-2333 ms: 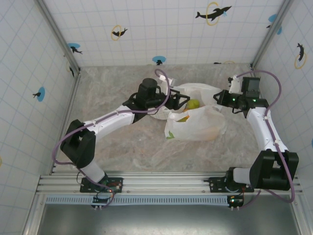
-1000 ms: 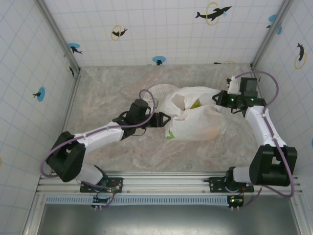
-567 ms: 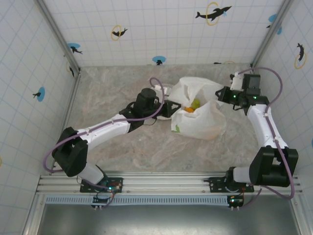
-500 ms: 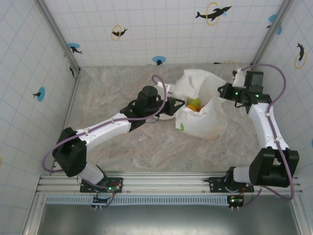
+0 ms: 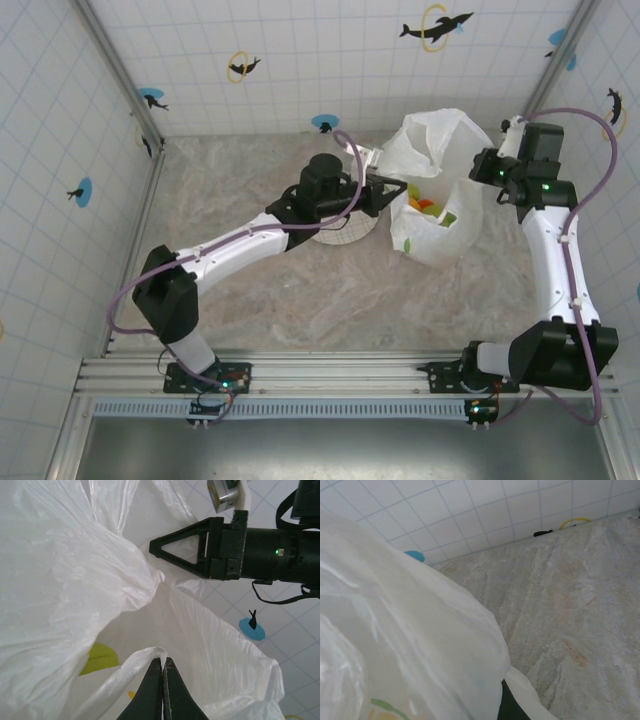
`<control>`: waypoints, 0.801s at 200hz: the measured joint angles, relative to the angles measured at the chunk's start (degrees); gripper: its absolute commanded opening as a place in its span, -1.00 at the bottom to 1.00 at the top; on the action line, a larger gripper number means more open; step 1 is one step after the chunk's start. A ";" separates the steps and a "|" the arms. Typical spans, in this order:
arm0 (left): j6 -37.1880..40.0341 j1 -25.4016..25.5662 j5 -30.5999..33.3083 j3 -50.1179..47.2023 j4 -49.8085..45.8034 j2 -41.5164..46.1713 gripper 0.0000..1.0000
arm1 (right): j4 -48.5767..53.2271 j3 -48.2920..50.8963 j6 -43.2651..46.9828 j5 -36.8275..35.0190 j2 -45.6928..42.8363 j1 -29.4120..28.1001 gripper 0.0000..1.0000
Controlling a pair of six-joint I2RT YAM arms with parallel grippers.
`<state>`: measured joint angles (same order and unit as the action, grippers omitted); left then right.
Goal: Place the fruits into the plastic bag
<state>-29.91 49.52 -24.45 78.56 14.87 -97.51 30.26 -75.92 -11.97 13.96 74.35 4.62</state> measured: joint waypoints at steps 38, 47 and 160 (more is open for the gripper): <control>0.13 -0.24 1.36 2.67 -0.76 -2.86 -1.00 | -1.05 1.73 -0.39 -0.44 -0.07 0.00 -1.00; 0.09 -0.50 1.42 3.17 -0.81 -3.63 -1.00 | -1.53 2.82 -0.61 -0.42 -0.07 0.00 -1.00; -3.37 -5.40 1.95 3.43 -0.57 -10.05 0.01 | -6.47 11.08 -3.69 4.20 0.46 -0.66 -0.22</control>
<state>-33.28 44.12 -22.50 82.00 14.31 -107.57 23.79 -64.84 -15.66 18.15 74.81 3.97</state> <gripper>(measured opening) 0.420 0.316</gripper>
